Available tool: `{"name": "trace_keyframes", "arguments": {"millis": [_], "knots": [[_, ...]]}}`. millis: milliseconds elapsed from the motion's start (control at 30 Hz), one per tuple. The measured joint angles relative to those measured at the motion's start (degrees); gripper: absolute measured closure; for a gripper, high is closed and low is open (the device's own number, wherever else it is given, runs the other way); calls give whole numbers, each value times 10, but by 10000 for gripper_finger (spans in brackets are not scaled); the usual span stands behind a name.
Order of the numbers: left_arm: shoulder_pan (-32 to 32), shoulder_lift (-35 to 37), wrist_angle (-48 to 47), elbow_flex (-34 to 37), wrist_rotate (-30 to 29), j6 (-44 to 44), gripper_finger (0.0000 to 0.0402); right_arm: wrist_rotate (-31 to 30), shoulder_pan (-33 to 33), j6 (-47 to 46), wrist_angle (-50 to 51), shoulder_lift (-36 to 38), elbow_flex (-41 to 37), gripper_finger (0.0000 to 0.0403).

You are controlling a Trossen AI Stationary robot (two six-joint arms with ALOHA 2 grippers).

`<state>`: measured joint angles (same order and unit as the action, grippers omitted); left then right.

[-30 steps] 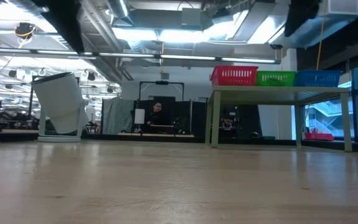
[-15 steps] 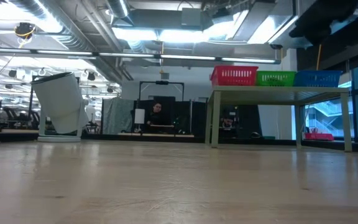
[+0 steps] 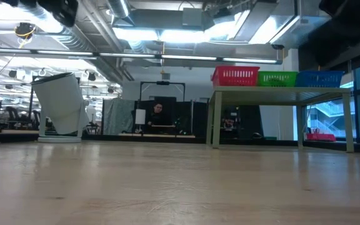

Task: Pick & Place Office Desk Supplies
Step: Return to Home Position

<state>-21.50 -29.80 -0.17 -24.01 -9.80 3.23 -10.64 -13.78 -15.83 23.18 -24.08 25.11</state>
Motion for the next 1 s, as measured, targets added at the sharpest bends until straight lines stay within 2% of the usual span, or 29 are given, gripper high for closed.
{"name": "trace_keyframes", "arguments": {"millis": [167, 367, 633, 1000], "knots": [[91, 38, 104, 74, 138, -15, 313, 2, 0, 13, -52, 32, -46, 253], [202, 45, 152, 112, 226, 5, 313, 2, 0, 17, -80, 44, -76, 253], [303, 45, 100, 115, 232, 46, 313, -3, 1, 13, -100, 44, -105, 253], [297, 43, 89, 115, 209, 74, 313, -4, 1, 13, -250, 44, -208, 253]]}}
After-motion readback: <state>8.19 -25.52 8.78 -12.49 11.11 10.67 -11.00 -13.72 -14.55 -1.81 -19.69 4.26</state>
